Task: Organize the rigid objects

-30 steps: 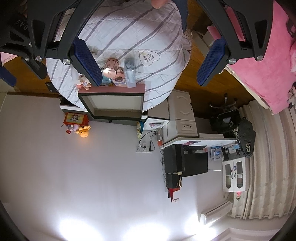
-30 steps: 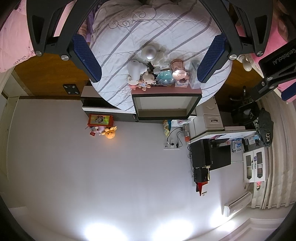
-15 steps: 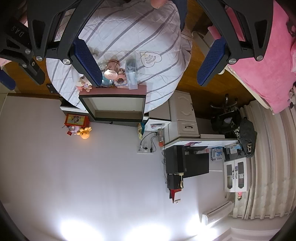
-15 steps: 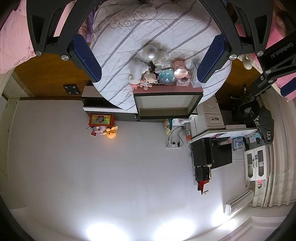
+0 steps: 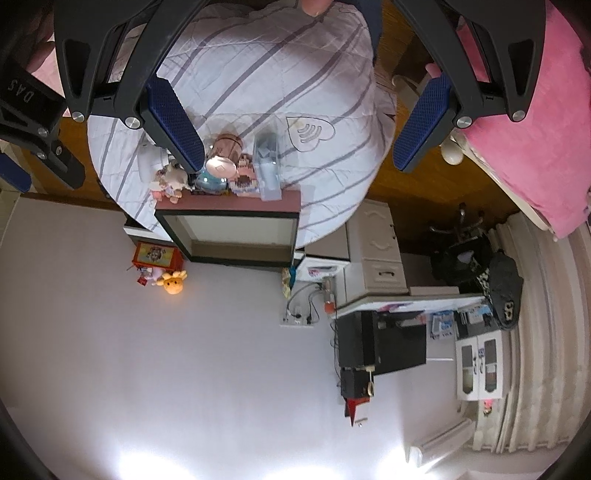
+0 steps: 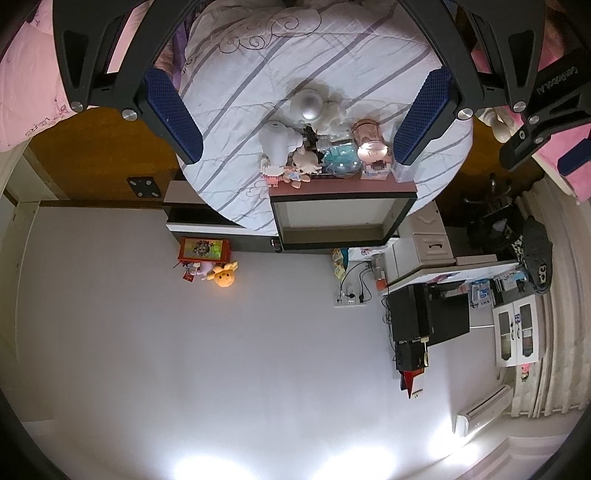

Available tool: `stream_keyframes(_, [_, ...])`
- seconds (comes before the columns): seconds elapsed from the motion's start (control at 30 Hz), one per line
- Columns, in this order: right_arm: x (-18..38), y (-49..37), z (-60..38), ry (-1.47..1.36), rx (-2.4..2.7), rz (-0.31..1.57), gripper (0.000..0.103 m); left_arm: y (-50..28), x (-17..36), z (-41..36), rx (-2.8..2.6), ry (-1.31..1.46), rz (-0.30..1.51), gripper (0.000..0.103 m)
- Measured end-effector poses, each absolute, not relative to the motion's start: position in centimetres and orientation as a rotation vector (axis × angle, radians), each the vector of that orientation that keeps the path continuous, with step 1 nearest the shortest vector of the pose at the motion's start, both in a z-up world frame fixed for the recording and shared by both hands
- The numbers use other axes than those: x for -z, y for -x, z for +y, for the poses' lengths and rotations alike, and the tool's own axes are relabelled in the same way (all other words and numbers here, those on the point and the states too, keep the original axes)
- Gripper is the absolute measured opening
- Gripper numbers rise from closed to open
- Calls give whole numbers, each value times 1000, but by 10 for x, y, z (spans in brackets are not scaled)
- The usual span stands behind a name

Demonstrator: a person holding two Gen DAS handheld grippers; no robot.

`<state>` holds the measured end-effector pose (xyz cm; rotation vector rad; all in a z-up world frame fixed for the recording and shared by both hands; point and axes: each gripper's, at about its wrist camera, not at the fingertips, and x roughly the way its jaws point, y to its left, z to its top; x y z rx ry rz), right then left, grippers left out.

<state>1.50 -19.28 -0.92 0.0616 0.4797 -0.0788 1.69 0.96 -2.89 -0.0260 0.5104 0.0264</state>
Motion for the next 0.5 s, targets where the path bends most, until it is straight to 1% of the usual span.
stream_keyframes(0.3, [59, -54, -208, -61, 68, 610, 103, -61, 85, 5, 1, 4, 652, 103])
stream_keyframes(0.5, [82, -75, -210, -60, 45, 677, 103, -89, 105, 5, -11, 1, 699, 103])
